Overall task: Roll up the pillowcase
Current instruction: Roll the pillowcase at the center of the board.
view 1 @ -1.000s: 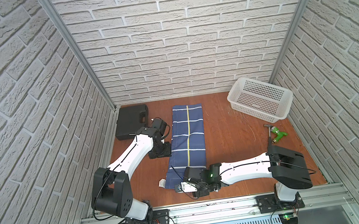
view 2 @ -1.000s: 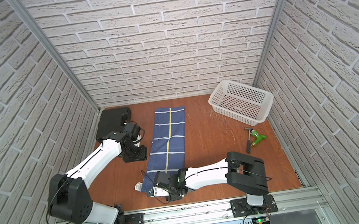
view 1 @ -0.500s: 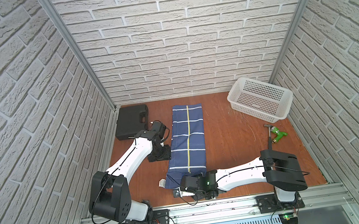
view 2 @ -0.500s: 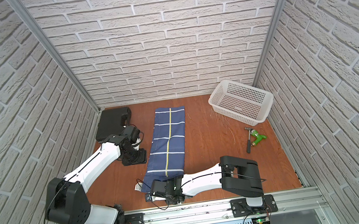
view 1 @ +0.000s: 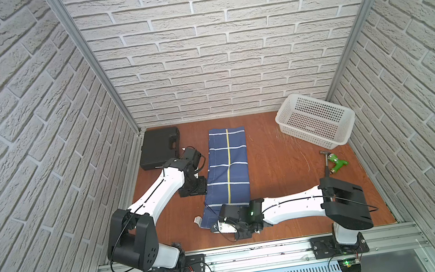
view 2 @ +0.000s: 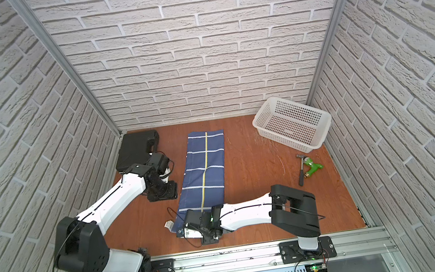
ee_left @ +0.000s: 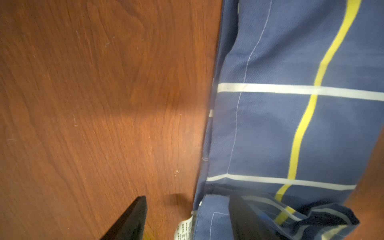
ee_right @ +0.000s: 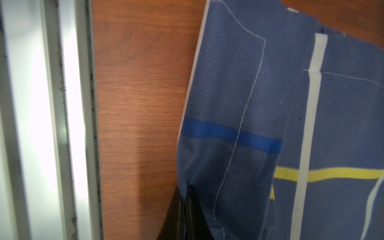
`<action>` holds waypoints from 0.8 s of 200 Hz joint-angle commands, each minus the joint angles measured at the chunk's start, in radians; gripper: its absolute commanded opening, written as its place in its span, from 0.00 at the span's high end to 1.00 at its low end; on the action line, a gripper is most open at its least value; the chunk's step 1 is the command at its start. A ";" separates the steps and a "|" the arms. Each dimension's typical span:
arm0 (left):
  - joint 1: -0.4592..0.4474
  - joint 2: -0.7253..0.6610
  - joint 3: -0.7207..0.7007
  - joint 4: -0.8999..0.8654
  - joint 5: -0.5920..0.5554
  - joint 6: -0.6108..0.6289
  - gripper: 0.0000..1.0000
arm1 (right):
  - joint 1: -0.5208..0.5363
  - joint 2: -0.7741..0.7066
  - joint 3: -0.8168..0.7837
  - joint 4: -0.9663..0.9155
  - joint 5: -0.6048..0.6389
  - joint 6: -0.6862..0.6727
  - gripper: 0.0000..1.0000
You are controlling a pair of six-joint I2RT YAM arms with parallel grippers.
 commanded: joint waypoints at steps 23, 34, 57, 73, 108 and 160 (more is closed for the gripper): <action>-0.011 -0.026 0.025 -0.035 0.010 0.002 0.32 | -0.168 -0.037 0.051 -0.089 -0.516 0.117 0.98; -0.013 -0.025 0.025 -0.035 0.014 0.002 0.32 | -0.218 -0.025 0.057 -0.084 -0.614 0.137 0.98; -0.016 -0.024 0.036 -0.040 0.019 0.000 0.32 | -0.312 0.015 0.087 -0.099 -0.766 0.153 0.98; -0.019 -0.023 0.051 -0.043 0.022 0.000 0.32 | -0.351 0.053 0.126 -0.150 -0.820 0.129 0.98; -0.025 -0.018 0.086 -0.062 0.019 0.002 0.32 | -0.436 0.132 0.171 -0.170 -0.930 0.140 0.98; -0.058 -0.034 0.103 -0.098 0.016 -0.032 0.32 | -0.516 0.216 0.245 -0.199 -0.960 0.112 0.95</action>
